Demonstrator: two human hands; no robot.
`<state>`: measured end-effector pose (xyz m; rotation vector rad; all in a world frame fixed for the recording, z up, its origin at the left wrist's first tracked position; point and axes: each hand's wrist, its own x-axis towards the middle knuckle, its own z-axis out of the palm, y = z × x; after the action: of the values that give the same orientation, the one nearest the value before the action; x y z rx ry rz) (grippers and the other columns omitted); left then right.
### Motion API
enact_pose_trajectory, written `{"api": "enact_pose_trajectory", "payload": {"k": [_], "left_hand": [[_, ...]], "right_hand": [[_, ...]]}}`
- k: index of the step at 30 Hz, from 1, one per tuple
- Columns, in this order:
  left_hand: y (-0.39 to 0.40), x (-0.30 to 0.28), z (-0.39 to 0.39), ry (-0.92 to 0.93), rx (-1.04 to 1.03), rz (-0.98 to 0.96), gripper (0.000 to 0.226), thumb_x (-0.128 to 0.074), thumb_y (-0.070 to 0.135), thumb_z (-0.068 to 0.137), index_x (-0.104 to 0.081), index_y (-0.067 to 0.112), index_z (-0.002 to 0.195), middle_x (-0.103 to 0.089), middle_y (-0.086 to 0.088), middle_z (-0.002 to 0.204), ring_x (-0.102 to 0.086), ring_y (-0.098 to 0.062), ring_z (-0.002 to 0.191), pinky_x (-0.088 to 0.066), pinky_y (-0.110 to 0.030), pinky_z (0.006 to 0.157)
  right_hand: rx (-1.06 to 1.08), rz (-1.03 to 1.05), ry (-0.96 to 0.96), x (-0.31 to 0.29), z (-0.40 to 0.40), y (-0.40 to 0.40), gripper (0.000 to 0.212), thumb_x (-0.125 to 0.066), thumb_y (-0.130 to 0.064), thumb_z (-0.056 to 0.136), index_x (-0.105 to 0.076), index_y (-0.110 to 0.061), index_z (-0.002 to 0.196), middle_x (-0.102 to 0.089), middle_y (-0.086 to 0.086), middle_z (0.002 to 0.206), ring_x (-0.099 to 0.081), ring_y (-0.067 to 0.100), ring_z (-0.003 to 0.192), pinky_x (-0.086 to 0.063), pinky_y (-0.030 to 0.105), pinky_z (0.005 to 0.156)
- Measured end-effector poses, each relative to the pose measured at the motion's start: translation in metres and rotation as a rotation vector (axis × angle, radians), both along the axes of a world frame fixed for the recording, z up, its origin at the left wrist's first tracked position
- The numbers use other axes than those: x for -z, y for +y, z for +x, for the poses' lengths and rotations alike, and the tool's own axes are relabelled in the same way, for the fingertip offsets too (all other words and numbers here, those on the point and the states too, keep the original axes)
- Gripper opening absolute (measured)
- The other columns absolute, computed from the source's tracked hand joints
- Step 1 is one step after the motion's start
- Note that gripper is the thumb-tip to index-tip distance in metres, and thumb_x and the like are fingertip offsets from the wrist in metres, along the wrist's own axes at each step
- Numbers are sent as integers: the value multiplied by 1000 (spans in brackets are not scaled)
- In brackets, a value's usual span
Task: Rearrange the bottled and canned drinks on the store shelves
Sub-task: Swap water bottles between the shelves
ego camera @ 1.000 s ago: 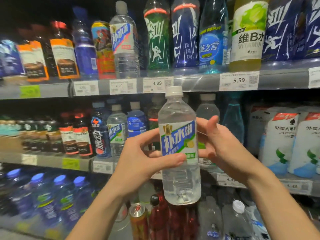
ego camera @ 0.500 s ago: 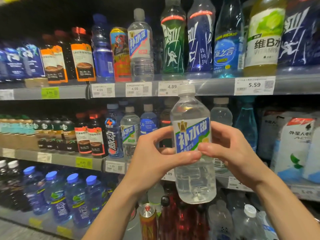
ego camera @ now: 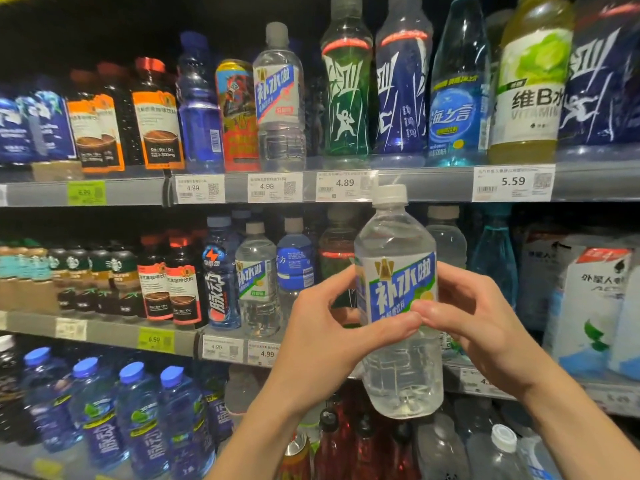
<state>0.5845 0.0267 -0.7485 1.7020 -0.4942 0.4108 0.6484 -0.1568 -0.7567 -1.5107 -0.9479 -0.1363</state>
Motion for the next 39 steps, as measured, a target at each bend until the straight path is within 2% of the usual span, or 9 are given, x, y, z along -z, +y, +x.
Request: {"api": "enact_pose_trajectory", "payload": {"k": [4, 9, 13, 18, 23, 28, 32, 34, 39], "left_hand": [[-3, 1, 4, -14, 4, 42, 45, -82, 17, 81, -68, 27, 123, -76, 11, 108, -72, -7, 99, -55, -19, 84], [-9, 4, 13, -37, 26, 23, 47, -81, 17, 81, -67, 27, 125, -76, 11, 110, -72, -7, 100, -56, -20, 84], [-19, 8, 21, -49, 53, -22, 46, -80, 18, 79, -68, 29, 122, -76, 10, 109, -73, -10, 100, -58, -27, 87], [-33, 12, 31, -90, 54, -94, 43, -82, 16, 78, -71, 26, 119, -77, 8, 106, -73, -10, 99, -58, -30, 89], [-45, 18, 38, -113, 32, -154, 51, -88, 15, 70, -72, 26, 117, -76, 4, 106, -72, -8, 98, -59, -23, 81], [-54, 19, 39, -160, -31, -124, 59, -92, 31, 65, -69, 43, 117, -73, 5, 110, -69, -13, 103, -59, -28, 84], [-65, 16, 38, -179, -112, -98, 67, -91, 22, 64, -66, 41, 123, -68, 10, 109, -69, -14, 102, -58, -30, 84], [-76, 11, 42, -136, -131, -84, 76, -83, 15, 57, -65, 38, 127, -65, 10, 107, -68, -13, 101, -58, -37, 86], [-110, -42, 35, -113, -120, 21, 67, -76, 45, 64, -62, 36, 129, -63, 15, 104, -65, -7, 99, -59, -34, 81]], "right_hand": [[-13, -24, 12, 1, 3, -8, 37, -69, -35, 78, -74, -27, 114, -75, 6, 115, -70, 23, 110, -55, 34, 94], [37, 13, 25, 4, 7, -13, 44, -77, -36, 75, -73, -25, 117, -74, 7, 117, -70, 24, 111, -55, 34, 94], [106, 79, 57, 5, 11, -19, 66, -87, -55, 65, -70, -21, 119, -73, 10, 119, -69, 26, 112, -55, 32, 94], [128, 59, 113, -1, 8, -31, 63, -89, -52, 64, -72, -23, 117, -74, 10, 116, -71, 27, 109, -57, 33, 88], [182, -18, 62, -6, 1, -35, 43, -71, -28, 74, -73, -16, 116, -75, 8, 114, -70, 25, 109, -56, 37, 93], [155, 15, 263, -17, -11, -36, 49, -60, -40, 74, -73, -20, 117, -73, 6, 121, -66, 23, 118, -47, 48, 101], [327, -81, 205, -33, -29, -29, 47, -91, -22, 68, -72, -19, 111, -78, -4, 103, -74, 11, 97, -58, 24, 81], [464, -38, 243, -42, -36, -27, 46, -91, -11, 61, -70, -22, 101, -78, -13, 86, -73, 0, 80, -54, 12, 65], [723, 15, 366, -90, -47, -50, 38, -91, -9, 59, -67, -25, 84, -69, -26, 63, -64, -14, 61, -42, 3, 48]]}}
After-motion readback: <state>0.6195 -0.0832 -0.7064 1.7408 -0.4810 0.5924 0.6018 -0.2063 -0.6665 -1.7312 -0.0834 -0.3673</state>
